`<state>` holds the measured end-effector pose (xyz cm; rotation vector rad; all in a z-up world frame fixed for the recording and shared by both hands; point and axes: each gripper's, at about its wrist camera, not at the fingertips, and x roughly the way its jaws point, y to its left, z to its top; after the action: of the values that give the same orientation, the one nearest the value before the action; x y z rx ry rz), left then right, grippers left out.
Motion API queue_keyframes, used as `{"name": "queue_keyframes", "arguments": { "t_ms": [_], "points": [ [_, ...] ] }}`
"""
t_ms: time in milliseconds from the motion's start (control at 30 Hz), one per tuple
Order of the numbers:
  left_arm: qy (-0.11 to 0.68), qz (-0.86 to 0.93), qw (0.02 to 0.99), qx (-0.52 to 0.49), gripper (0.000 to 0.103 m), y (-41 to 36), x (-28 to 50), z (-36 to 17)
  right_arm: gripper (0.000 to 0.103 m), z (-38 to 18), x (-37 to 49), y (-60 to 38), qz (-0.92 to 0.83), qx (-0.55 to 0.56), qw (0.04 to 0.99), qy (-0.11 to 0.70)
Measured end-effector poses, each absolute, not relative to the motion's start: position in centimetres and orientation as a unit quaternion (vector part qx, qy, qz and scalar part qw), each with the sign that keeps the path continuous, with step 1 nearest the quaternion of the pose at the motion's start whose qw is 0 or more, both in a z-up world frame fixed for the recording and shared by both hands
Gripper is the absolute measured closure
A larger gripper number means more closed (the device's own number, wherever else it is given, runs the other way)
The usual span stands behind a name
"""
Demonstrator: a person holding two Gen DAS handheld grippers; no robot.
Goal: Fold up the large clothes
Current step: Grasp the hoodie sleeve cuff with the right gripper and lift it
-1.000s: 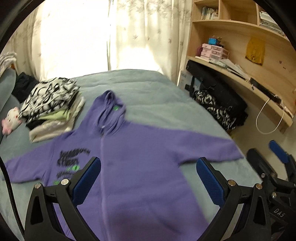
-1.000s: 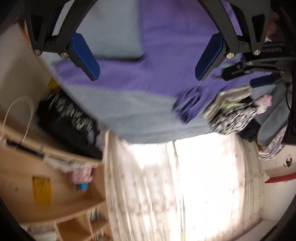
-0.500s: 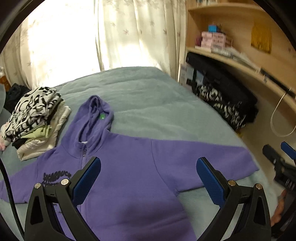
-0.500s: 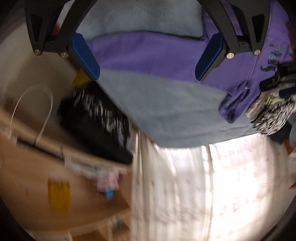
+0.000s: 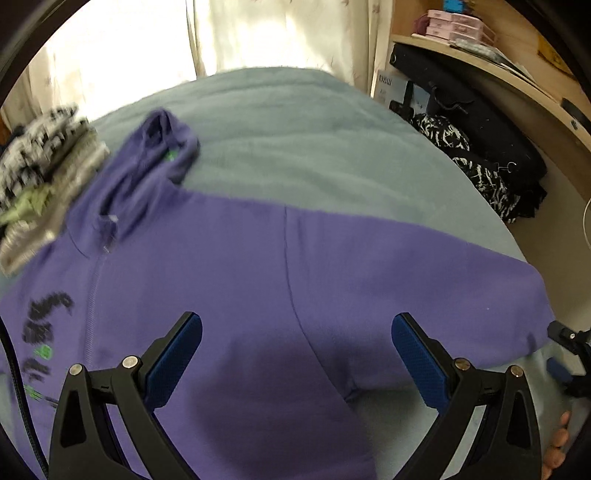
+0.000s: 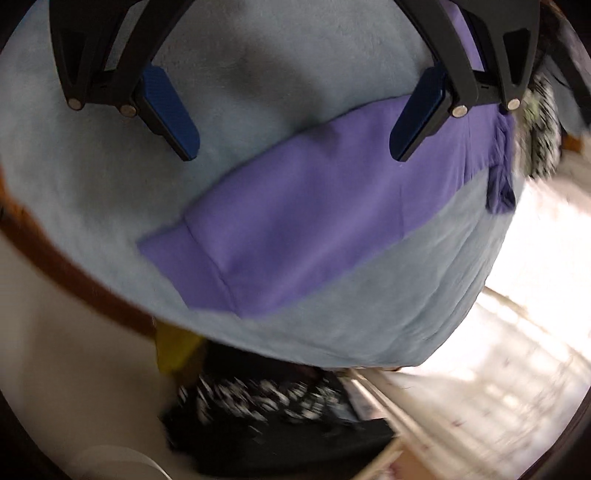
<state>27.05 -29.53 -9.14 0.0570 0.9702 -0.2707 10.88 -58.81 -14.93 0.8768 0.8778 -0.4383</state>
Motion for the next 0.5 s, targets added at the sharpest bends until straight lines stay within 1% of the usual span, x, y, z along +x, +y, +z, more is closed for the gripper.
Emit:
{"name": "queue_keyframes", "arguments": {
  "t_ms": [167, 200, 233, 267, 300, 333, 367, 433, 467, 500],
  "points": [
    [0.486, -0.127, 0.864, -0.016, 0.004, -27.8, 27.7, -10.8, 0.0, -15.8, 11.4, -59.4, -0.205, 0.437, 0.787, 0.384],
    [0.489, -0.12, 0.864, -0.022, 0.004, -27.3, 27.7, -11.0, 0.002, -15.9, 11.7, -59.5, -0.206, 0.439, 0.788, 0.38],
    [0.489, -0.11, 0.865, -0.027, 0.007, -26.8, 27.7, -11.1, 0.007, -16.0, 12.0, -59.8, -0.21, 0.442, 0.787, 0.375],
    [0.491, -0.111, 0.864, -0.033, 0.01, -26.3, 27.8, -11.1, 0.01, -16.1, 12.3, -60.0, -0.213, 0.445, 0.787, 0.372],
    [0.493, -0.115, 0.861, -0.039, 0.012, -25.9, 27.9, -11.0, 0.016, -16.3, 12.6, -60.4, -0.219, 0.447, 0.785, 0.37],
    [0.495, -0.116, 0.86, -0.046, 0.016, -25.4, 27.9, -11.0, 0.028, -16.2, 12.8, -60.7, -0.224, 0.45, 0.784, 0.364],
    [0.495, -0.116, 0.86, -0.051, 0.021, -24.9, 27.9, -10.8, 0.037, -16.1, 12.9, -60.9, -0.225, 0.452, 0.786, 0.357],
    [0.484, -0.113, 0.865, -0.067, 0.022, -23.5, 27.4, -10.2, 0.087, -15.6, 13.2, -61.2, -0.221, 0.457, 0.788, 0.35],
    [0.473, -0.112, 0.871, -0.072, 0.022, -22.7, 27.0, -9.7, 0.092, -15.1, 13.2, -61.0, -0.215, 0.459, 0.791, 0.342],
    [0.464, -0.11, 0.876, -0.074, 0.022, -22.0, 26.6, -9.5, 0.092, -14.2, 13.2, -60.6, -0.21, 0.456, 0.801, 0.328]
  ]
}}
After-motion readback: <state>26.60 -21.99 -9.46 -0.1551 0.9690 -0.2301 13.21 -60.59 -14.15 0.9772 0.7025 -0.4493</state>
